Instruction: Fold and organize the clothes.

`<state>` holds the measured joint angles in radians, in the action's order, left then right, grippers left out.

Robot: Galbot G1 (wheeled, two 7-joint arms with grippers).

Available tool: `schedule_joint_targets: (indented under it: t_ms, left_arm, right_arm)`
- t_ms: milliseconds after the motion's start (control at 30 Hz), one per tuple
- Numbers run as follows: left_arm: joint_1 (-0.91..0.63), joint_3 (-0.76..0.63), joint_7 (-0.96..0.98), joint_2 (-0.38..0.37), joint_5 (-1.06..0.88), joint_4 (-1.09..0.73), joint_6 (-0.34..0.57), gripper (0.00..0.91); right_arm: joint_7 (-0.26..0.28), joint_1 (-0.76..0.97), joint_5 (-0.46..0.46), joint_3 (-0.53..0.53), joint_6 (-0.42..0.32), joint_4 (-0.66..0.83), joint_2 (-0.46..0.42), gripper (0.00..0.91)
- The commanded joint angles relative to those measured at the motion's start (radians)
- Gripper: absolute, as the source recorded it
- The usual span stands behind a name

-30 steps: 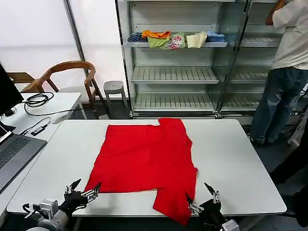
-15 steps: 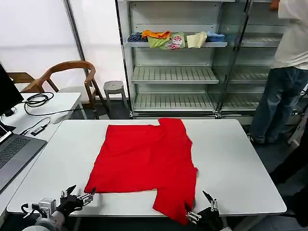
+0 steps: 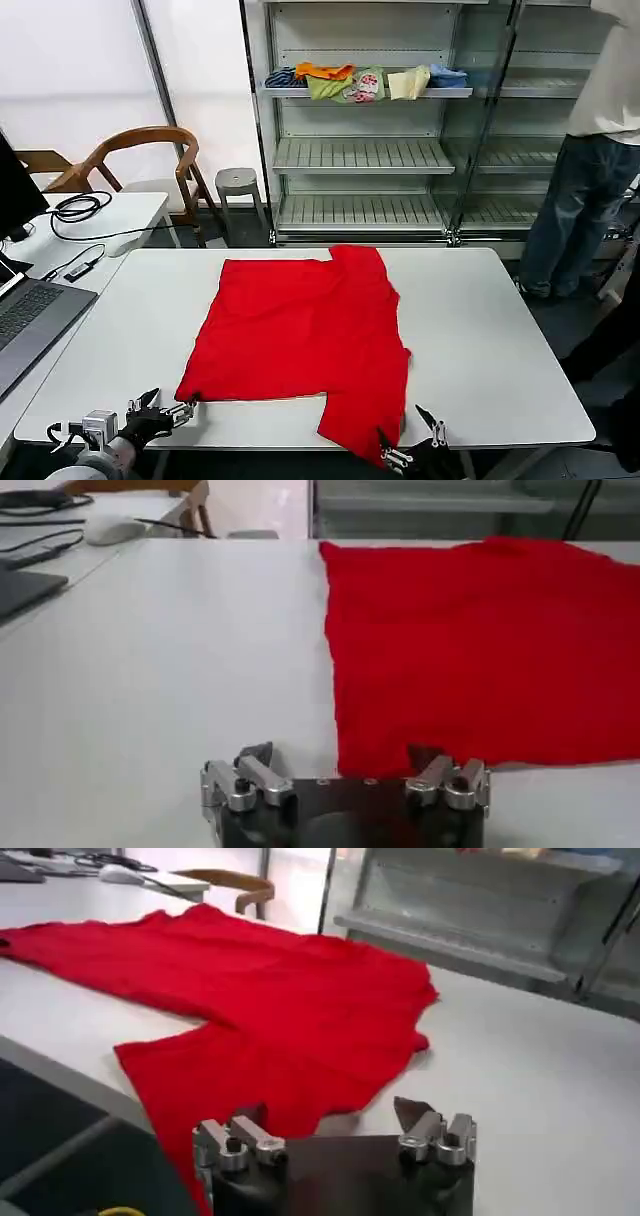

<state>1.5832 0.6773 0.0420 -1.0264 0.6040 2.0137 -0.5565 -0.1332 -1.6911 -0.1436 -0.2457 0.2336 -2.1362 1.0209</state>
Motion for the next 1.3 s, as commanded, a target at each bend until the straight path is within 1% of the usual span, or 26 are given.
schedule_joint_targets:
  t_ms: [33, 233, 267, 300, 333, 367, 400, 433, 567, 700, 1067, 1300]
  left_arm:
    - [-0.003, 0.0, 0.001, -0.004, 0.007, -0.007, -0.003, 0.907]
    - [-0.007, -0.006, 0.002, -0.007, 0.007, -0.019, -0.003, 0.907]
    - [-0.01, -0.008, 0.002, -0.007, 0.006, -0.023, -0.003, 0.524]
    - [-0.012, -0.008, 0.003, -0.008, 0.006, -0.026, -0.003, 0.262]
    - [-0.013, -0.008, 0.003, -0.009, 0.006, -0.028, -0.003, 0.101]
    - [-0.014, -0.008, 0.002, -0.009, 0.007, -0.03, -0.003, 0.02]
    - [-0.014, -0.008, 0.002, -0.011, 0.006, -0.03, -0.003, 0.02]
    - [-0.013, -0.008, 0.002, -0.011, 0.006, -0.029, -0.003, 0.02]
    - [-0.002, -0.007, -0.004, -0.012, 0.008, -0.012, 0.0, 0.02]
    - [0.001, -0.008, -0.006, -0.015, 0.008, -0.001, 0.0, 0.02]
    - [0.003, -0.022, -0.016, -0.025, 0.003, -0.004, 0.012, 0.02]
    - [-0.009, -0.035, -0.023, -0.029, 0.002, 0.001, 0.02, 0.02]
  right_arm:
    - [0.0, -0.001, -0.001, 0.006, 0.001, -0.006, 0.001, 0.907]
    - [-0.006, -0.004, 0.002, 0.011, 0.002, 0.012, 0.0, 0.907]
    - [-0.007, -0.005, 0.001, 0.011, 0.002, 0.013, 0.001, 0.907]
    - [-0.008, -0.005, 0.0, 0.011, 0.002, 0.014, 0.001, 0.907]
    - [-0.008, -0.005, -0.001, 0.012, 0.002, 0.014, 0.001, 0.907]
    - [-0.008, -0.005, -0.003, 0.012, 0.002, 0.015, 0.001, 0.856]
    - [-0.008, -0.004, -0.006, 0.012, 0.002, 0.015, 0.001, 0.605]
    - [-0.009, -0.004, -0.009, 0.012, 0.003, 0.015, 0.001, 0.0]
    - [-0.009, -0.003, -0.024, 0.01, 0.023, 0.011, -0.002, 0.0]
    - [-0.009, -0.004, -0.033, 0.011, 0.023, 0.008, -0.001, 0.0]
    - [-0.009, -0.001, -0.052, 0.014, 0.01, 0.02, 0.009, 0.0]
    - [0.005, 0.0, -0.051, 0.013, -0.012, 0.01, 0.013, 0.0]
